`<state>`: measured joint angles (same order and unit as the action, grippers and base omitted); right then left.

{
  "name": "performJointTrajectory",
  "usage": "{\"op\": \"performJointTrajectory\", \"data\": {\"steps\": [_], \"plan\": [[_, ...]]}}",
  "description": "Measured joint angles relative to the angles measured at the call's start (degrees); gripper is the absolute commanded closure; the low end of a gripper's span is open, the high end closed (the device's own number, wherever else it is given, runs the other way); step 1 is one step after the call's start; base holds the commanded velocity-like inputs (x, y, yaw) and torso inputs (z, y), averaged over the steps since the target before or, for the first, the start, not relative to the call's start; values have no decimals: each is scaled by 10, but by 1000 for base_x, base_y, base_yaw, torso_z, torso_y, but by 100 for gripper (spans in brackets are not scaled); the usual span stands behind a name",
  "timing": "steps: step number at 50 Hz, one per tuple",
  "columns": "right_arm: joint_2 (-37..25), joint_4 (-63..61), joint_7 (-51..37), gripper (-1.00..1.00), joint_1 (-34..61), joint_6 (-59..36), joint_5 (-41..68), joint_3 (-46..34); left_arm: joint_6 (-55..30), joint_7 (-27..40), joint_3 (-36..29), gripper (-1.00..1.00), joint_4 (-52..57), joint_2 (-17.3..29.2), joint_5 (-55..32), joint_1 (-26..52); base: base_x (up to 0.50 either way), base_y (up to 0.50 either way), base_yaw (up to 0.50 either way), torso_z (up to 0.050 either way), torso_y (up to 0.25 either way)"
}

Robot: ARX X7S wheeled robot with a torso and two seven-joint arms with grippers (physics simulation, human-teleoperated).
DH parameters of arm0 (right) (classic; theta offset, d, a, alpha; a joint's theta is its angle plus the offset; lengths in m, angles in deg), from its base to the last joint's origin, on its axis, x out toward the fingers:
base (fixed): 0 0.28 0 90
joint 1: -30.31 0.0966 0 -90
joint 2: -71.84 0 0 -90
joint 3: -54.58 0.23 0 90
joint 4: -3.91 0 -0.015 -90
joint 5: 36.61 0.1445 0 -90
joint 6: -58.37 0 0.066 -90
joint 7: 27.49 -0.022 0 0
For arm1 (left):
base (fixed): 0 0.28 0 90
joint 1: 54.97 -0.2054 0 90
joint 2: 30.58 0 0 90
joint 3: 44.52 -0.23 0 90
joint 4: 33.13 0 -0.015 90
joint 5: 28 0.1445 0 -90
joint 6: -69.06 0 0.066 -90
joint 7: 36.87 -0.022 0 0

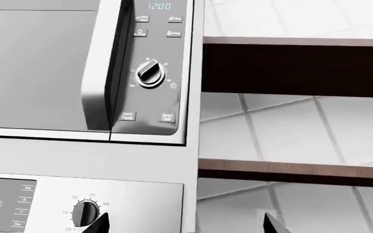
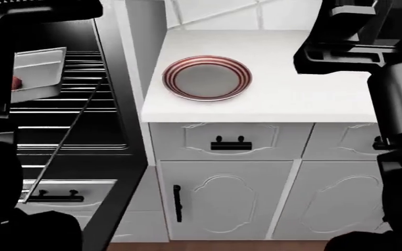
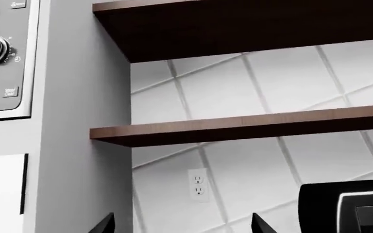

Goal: Pick the sweet potato from the top rack in the oven and place it on the plate on the counter.

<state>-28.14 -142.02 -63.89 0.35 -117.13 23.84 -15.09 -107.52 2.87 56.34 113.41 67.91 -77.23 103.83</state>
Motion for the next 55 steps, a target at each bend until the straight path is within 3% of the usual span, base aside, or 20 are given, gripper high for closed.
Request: {"op": "performJointTrajectory", "data": {"steps": [55], "plan": [[-40, 18, -74, -100, -21, 45, 95, -10, 20, 116, -11, -100, -22, 32, -110, 11, 0, 500, 0, 0, 0]]}}
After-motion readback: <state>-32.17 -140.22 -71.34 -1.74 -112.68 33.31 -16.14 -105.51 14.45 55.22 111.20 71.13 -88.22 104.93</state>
